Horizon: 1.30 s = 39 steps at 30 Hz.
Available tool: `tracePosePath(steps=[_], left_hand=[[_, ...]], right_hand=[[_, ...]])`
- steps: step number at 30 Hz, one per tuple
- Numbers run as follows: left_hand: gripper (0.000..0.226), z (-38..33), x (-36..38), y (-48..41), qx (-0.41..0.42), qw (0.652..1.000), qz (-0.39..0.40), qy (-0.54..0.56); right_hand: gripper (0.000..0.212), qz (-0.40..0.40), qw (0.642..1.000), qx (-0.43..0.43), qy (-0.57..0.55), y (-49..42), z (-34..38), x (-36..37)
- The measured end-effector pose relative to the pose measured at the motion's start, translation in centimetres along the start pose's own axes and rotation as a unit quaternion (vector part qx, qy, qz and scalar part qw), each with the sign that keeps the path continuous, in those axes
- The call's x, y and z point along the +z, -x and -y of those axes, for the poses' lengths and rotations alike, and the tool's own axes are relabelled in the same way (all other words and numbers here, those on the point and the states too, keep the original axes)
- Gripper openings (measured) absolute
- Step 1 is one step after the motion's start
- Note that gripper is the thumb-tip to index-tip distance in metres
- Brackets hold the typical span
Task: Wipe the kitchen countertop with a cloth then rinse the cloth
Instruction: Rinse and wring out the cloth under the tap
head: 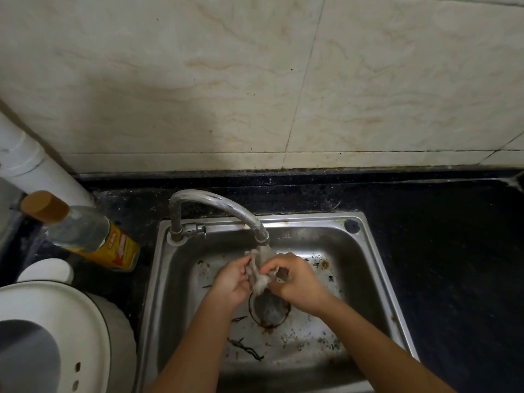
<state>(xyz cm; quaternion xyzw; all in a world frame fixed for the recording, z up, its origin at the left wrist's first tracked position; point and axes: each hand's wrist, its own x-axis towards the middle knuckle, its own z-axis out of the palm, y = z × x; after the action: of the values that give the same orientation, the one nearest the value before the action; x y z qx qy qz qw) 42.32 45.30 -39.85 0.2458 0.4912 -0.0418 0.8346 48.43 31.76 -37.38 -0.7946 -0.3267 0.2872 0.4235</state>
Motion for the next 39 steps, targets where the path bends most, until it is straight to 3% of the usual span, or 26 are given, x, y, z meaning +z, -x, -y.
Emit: tracePosePath(steps=[3,6,7,10,14,17,21,24,27,30,34,39], left_hand=[[0.019,-0.5,-0.1,0.0,0.027,0.999,0.017,0.005],[0.021,-1.1,-0.1,0.3,0.039,0.997,0.059,-0.018],[0.021,-1.2,-0.1,0.5,0.043,0.996,0.068,-0.033],[0.021,-1.5,0.3,1.0,0.045,0.991,0.093,-0.08],[0.024,-1.9,0.6,1.7,0.042,0.984,0.097,-0.142],[0.027,-2.1,0.7,2.1,0.028,0.98,0.105,-0.168],[0.023,-2.6,0.8,2.4,0.04,0.979,0.085,-0.18],[0.021,-2.5,1.0,1.8,0.108,0.969,-0.005,-0.221],[0.015,-1.5,1.7,1.4,0.208,0.933,-0.089,-0.281],[0.015,-0.6,1.5,1.5,0.253,0.909,-0.089,-0.32],[0.027,0.5,-0.1,1.4,0.175,0.916,0.018,-0.361],[0.027,1.0,0.9,0.9,0.221,0.89,-0.093,-0.388]], right_hand=[[0.023,-0.052,0.985,0.076,-0.149,0.4,-0.4,-1.0],[0.023,-0.121,0.939,0.196,-0.257,0.0,-1.1,-1.4],[0.021,-0.119,0.929,0.225,-0.27,-0.2,-1.5,-1.4],[0.042,-0.058,0.901,0.273,-0.332,-0.9,-1.7,-0.5],[0.021,-0.051,0.855,0.282,-0.432,-1.9,-0.8,0.5],[0.02,-0.053,0.837,0.294,-0.457,-2.4,-0.5,0.8],[0.043,-0.045,0.882,0.303,-0.357,-2.5,-0.4,0.7],[0.055,-0.066,0.912,0.279,-0.292,-2.4,-0.4,0.4],[0.031,-0.089,0.923,0.223,-0.301,-2.4,-0.1,0.4],[0.013,-0.126,0.924,0.196,-0.302,-2.7,0.5,0.5],[0.016,-0.15,0.911,0.223,-0.313,-3.4,0.3,0.4],[0.021,-0.13,0.927,0.24,-0.256,-3.1,0.5,1.3]])
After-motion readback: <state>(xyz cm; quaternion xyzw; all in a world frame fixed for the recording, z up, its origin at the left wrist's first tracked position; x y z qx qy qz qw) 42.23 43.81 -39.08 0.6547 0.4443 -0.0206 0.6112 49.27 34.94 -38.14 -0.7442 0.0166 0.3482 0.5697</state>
